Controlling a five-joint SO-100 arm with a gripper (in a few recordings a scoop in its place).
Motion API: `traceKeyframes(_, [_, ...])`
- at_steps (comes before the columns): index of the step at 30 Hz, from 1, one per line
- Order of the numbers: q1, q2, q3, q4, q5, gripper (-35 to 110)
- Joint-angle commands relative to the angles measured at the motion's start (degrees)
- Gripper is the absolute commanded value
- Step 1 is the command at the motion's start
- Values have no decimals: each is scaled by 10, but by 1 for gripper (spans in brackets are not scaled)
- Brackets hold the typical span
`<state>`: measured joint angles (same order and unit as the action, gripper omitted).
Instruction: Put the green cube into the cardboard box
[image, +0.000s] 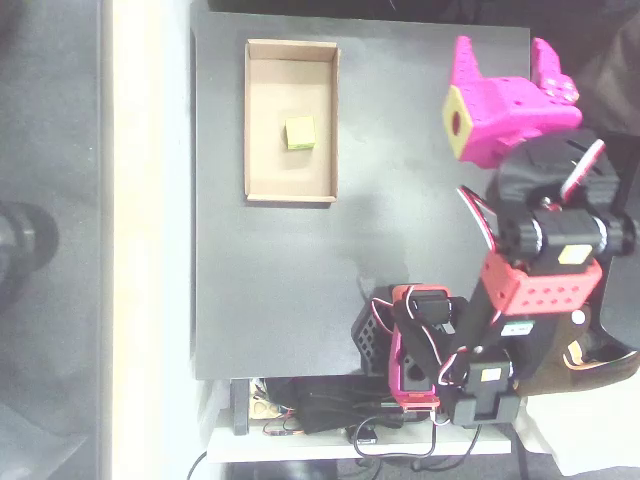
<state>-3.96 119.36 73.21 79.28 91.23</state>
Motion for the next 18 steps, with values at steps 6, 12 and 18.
traceKeyframes(6, [49,43,-7,7,62,32])
traceKeyframes(12, [49,91,-6,7,62,32])
traceKeyframes(18, [47,153,47,7,62,32])
